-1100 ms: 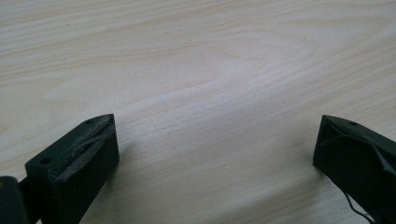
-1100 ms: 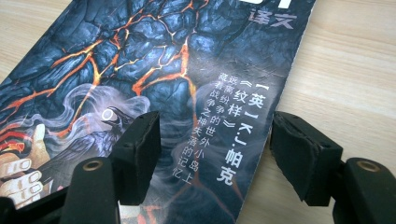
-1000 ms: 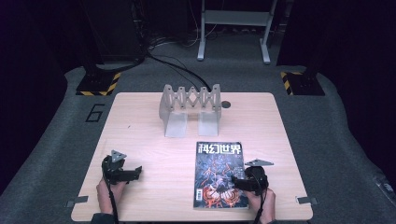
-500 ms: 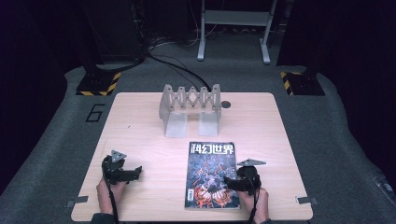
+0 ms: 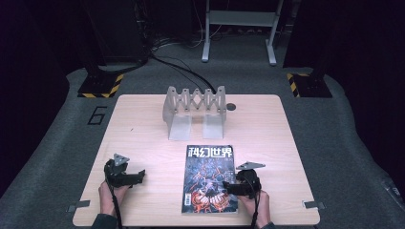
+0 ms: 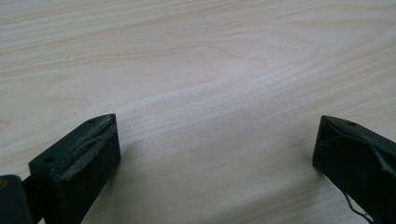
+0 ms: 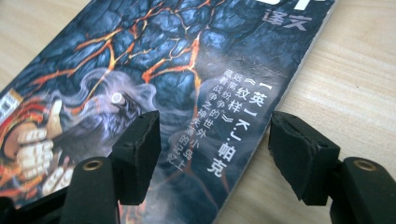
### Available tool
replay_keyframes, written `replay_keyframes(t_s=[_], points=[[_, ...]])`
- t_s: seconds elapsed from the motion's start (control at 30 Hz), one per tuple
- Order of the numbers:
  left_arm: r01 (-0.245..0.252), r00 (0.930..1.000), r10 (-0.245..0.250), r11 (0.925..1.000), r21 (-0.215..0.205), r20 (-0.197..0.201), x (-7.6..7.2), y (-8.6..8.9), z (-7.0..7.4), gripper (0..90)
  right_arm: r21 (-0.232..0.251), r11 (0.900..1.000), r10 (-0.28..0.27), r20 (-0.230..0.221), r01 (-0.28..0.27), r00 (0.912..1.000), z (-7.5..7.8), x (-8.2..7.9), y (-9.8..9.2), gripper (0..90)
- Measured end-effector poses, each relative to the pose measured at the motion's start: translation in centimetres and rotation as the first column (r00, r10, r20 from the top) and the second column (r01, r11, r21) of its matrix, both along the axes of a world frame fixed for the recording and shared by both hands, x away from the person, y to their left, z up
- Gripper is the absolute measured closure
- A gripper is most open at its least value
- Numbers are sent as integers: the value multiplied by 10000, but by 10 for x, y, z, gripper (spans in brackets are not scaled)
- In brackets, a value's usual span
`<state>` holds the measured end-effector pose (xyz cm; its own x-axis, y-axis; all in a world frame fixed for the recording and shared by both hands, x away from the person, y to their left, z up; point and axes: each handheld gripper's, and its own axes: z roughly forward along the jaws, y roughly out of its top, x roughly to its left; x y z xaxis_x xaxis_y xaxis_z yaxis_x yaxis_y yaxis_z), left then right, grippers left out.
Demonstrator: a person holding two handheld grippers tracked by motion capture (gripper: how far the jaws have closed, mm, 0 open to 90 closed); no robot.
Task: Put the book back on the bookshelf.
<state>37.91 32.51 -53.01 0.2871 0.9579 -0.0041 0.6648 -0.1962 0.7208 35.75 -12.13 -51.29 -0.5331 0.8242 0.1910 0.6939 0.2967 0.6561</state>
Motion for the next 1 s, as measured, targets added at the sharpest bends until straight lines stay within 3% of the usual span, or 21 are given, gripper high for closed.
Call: replay_keyframes(t_s=[0.03, 0.1, 0.17, 0.27, 0.37, 0.4, 0.43, 0.47, 0.53, 0.63, 0.77, 0.83, 0.93, 1.0], points=[[73, 10000, -73, 10000, 5, 13, -1, -2, 1, 28, -237, 9997, 95, 180, -91, 9998, 0, 1, -2, 317], [258, 9993, -250, 9993, -272, 280, -4, -8, 4, 0, -146, 9999, -9, 351, 15, 9994, 3, 3, -7, 308], [506, 9979, -495, 9984, -245, 424, -5, -20, 8, 0, -202, 9998, 97, 549, -86, 9984, 7, 6, -11, 298], [1206, 9923, -1199, 9924, -228, 299, -4, -41, 13, 0, -376, 9990, 258, 625, -234, 9977, 13, 12, -13, 303], [1902, 9817, -1899, 9811, -343, 120, 1, -63, 13, 0, -766, 9963, 433, 711, -379, 9965, 16, 18, -11, 326], [2106, 9776, -2103, 9770, -325, 110, 2, -71, 12, 0, -918, 9951, 413, 541, -362, 9977, 17, 21, -8, 330], [2268, 9739, -2266, 9736, -255, 118, 4, -78, 10, 0, -918, 9951, 413, 541, -362, 9977, 17, 21, -8, 330], [2711, 9624, -2710, 9625, 68, -165, 5, -82, 11, 0, -985, 9941, 501, 561, -444, 9972, 16, 24, -9, 333], [2959, 9550, -2955, 9551, 173, -242, 8, -93, 8, 0, -1006, 9930, 670, 438, -623, 9968, 16, 28, -8, 343], [3062, 9519, -3062, 9519, 48, -120, 10, -104, 4, 0, -1109, 9910, 754, 34, -745, 9971, 14, 36, -5, 357], [3178, 9481, -3178, 9482, -52, -72, 12, -110, 2, 0, -1229, 9884, 882, -177, -897, 9959, 14, 41, -3, 377], [3069, 9517, -3069, 9517, 52, -3, 12, -113, 0, 0, -1390, 9848, 999, -372, -1042, 9943, 13, 45, -2, 398], [3109, 9504, -3108, 9498, 354, -89, 12, -116, 1, 0, -1260, 9874, 912, -444, -961, 9948, 12, 48, -2, 410], [3173, 9483, -3172, 9477, 344, -79, 12, -118, 0, 0, -1187, 9871, 1011, -582, -1074, 9932, 12, 51, -3, 412]])
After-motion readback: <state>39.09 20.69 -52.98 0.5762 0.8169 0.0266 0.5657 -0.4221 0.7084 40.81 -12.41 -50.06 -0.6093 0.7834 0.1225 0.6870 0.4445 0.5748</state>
